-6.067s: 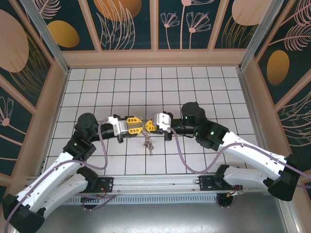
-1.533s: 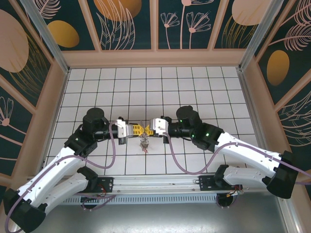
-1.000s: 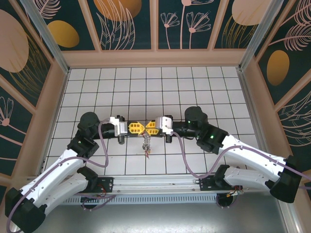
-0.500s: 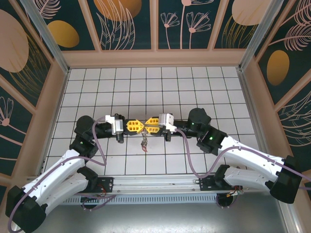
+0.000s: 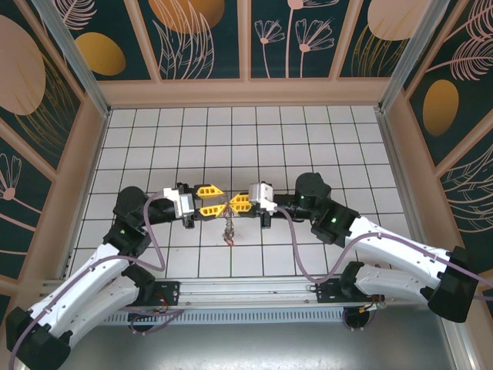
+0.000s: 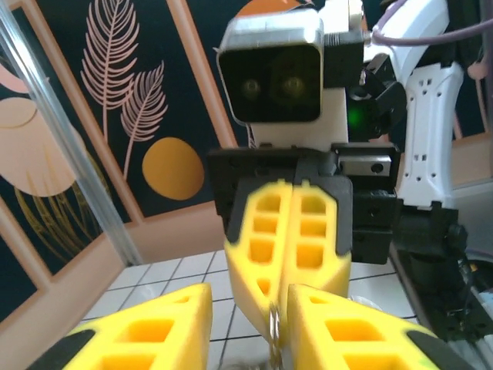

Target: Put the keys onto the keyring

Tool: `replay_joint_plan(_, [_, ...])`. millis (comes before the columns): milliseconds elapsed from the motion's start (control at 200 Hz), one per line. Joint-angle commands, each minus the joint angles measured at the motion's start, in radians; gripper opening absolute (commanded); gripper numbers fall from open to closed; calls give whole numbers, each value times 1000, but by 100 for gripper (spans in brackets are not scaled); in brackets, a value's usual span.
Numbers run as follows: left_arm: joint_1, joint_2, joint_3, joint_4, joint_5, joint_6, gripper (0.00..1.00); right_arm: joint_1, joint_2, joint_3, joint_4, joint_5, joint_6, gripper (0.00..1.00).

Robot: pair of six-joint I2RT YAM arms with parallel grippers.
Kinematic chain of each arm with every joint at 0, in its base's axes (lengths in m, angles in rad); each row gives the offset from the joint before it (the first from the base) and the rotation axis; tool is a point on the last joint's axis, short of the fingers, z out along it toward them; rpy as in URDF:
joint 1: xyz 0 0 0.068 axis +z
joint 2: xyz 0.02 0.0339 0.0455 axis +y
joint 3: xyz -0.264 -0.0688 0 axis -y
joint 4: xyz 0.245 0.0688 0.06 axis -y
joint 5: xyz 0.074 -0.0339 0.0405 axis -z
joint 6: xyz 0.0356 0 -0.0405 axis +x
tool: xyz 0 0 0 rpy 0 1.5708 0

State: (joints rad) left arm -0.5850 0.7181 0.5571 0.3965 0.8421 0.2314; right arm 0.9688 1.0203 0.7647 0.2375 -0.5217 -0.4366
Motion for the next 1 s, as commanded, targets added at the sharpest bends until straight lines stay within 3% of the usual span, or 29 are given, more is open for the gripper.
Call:
replay_joint_plan(0, [-5, -19, 86, -311, -73, 221, 33, 8, -9, 70, -107, 63, -89, 0])
replay_joint_plan(180, [-6, -14, 130, -512, -124, 331, 34, 26, 0, 126, -215, 118, -191, 0])
replay_joint_plan(280, [-5, -12, 126, -516, -125, 329, 39, 35, 9, 138, -228, 125, -214, 0])
replay_joint_plan(490, [-6, 6, 128, -501, -114, 326, 39, 42, -7, 99, -147, 122, -211, 0])
replay_joint_plan(706, [-5, 27, 141, -472, -89, 324, 31, 68, 35, 137, -232, 164, -248, 0])
replay_joint_plan(841, [-4, 54, 157, -495, -79, 345, 20, 74, 44, 138, -221, 165, -248, 0])
replay_joint_plan(991, [-5, 70, 166, -519, -78, 365, 16, 75, 45, 139, -218, 165, -243, 0])
